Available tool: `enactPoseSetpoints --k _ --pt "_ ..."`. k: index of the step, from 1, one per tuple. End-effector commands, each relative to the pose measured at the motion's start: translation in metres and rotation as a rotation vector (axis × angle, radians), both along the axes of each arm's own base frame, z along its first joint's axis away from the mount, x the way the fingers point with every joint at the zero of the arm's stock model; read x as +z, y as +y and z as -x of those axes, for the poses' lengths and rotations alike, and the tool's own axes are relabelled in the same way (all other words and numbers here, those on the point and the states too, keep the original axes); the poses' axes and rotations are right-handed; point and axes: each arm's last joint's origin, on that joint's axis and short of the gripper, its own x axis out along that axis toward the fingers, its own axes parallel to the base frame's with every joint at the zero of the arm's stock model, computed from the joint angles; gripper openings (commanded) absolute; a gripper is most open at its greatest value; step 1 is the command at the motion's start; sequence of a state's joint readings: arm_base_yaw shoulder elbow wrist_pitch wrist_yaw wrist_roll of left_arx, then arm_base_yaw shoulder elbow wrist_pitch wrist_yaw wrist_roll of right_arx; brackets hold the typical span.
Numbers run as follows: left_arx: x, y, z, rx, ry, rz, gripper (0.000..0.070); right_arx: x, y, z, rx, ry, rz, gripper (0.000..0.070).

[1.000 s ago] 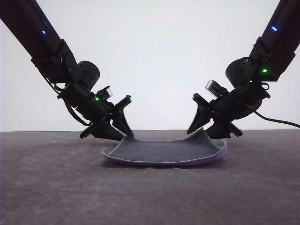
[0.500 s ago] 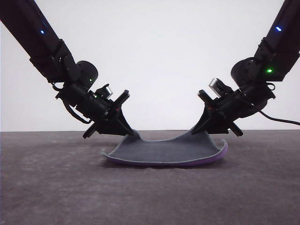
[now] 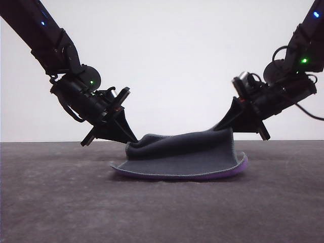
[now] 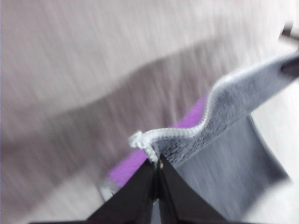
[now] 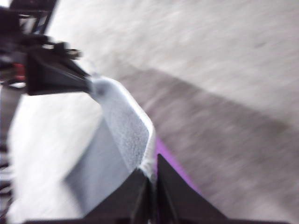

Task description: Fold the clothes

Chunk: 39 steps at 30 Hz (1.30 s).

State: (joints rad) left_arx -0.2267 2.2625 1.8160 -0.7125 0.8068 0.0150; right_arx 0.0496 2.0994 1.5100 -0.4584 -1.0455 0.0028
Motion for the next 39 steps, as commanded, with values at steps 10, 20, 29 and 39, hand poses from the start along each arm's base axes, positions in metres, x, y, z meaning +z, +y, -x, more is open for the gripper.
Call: enactPoseSetpoints --k 10,20,29,39 --pt "0.026 -0.004 0.017 -0.123 -0.018 -0.002 0.0 0.003 -0.002 0.016 0.097 0.035 0.015 0.0006" --pt "0.029 -0.007 0.03 -0.177 0.048 -0.014 0.0 0.001 -0.002 0.026 0.142 0.098 -0.011 0.0007" --pt "0.028 -0.009 0.037 -0.206 0.099 -0.015 0.0 0.001 -0.003 0.035 0.165 0.159 -0.022 0.0007" --pt "0.028 -0.008 0.042 -0.223 0.133 -0.007 0.0123 0.001 -0.003 0.04 0.187 0.181 -0.048 0.0127"
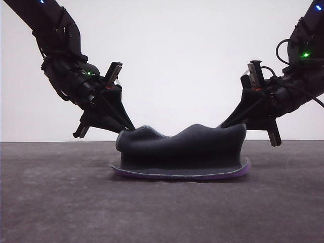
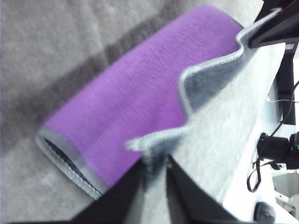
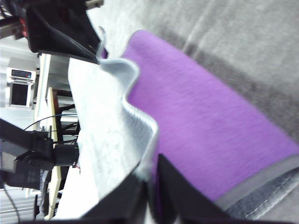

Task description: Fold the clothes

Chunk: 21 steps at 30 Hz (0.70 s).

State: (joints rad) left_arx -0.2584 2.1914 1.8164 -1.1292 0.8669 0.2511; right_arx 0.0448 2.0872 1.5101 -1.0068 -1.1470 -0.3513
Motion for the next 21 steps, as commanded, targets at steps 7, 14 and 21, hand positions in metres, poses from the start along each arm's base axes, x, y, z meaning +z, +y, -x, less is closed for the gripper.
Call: enactPoseSetpoints --k 7,14,21 --pt "0.0053 -0.0029 -0.001 -0.026 -0.011 0.036 0.0281 0.005 -0.0005 -0.0016 0.011 -0.023 -0.007 0.0367" --pt "0.0052 -0.0026 0.0003 -0.027 0.002 0.033 0.0286 0.005 -0.0007 -0.001 0.014 -0.023 -0.007 0.039" --pt "0.0092 0.0031 -0.0012 -0.01 0.011 0.029 0.0416 0.0139 -0.0078 0.0024 0.021 -0.074 -0.008 0.0393"
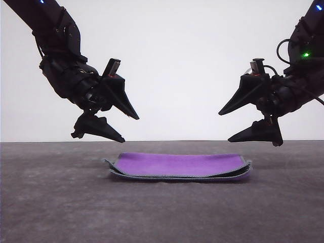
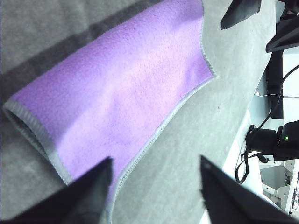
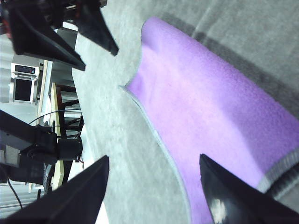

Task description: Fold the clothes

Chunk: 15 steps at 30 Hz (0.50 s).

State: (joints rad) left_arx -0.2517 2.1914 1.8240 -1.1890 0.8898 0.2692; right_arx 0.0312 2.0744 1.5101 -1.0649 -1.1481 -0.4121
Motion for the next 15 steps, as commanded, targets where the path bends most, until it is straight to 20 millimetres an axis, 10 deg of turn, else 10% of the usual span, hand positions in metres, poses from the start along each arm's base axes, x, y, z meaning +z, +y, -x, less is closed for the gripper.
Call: enactPoseSetpoints --k 1,15 --pt "0.01 0.002 -0.005 0.001 -0.034 0.018 0.0418 0.015 -0.005 -0.001 0.005 -0.078 -0.007 0.0394" --pt "0.112 0.033 -0.021 0.2 -0.333 -0.368 0.0432 0.166 -0.035 0.085 -0.16 -0.41 0.3 0.0401"
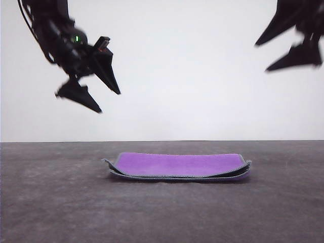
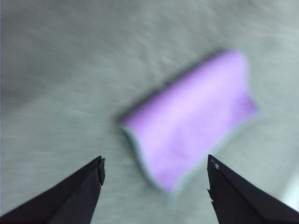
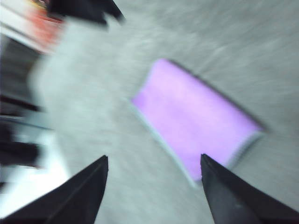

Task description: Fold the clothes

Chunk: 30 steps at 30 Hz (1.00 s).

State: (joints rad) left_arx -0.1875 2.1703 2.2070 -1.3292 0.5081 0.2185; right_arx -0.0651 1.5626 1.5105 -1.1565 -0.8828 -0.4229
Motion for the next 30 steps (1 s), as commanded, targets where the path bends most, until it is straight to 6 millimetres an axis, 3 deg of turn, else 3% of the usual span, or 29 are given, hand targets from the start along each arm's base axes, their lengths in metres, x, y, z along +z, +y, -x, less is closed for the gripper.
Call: enactPoseSetpoints --k 1,6,10,13,22,30 --pt "0.018 0.003 0.001 0.073 -0.056 -0.094 0.0432 0.016 0.0 0.009 -0.069 -0.002 0.053 0.0401" --pt "0.04 0.01 0.013 0.173 -0.111 -0.259 0.0432 0.037 0.003 0.04 -0.202 -0.034 0.211 0.0413" --pt "0.044 0.013 0.021 0.179 -0.08 -0.287 0.0432 0.024 0.003 0.043 -0.251 -0.012 0.257 0.0429" --pt "0.044 0.016 0.023 0.19 -0.056 -0.299 0.0432 -0.003 0.003 0.036 -0.289 0.03 0.24 0.043" --pt "0.039 0.017 0.023 0.227 -0.04 -0.366 0.0431 -0.113 0.006 0.019 -0.345 0.219 0.068 0.043" --pt "0.003 0.019 0.029 0.23 0.108 -0.432 0.0431 -0.164 0.019 -0.006 -0.265 0.354 -0.087 0.043"
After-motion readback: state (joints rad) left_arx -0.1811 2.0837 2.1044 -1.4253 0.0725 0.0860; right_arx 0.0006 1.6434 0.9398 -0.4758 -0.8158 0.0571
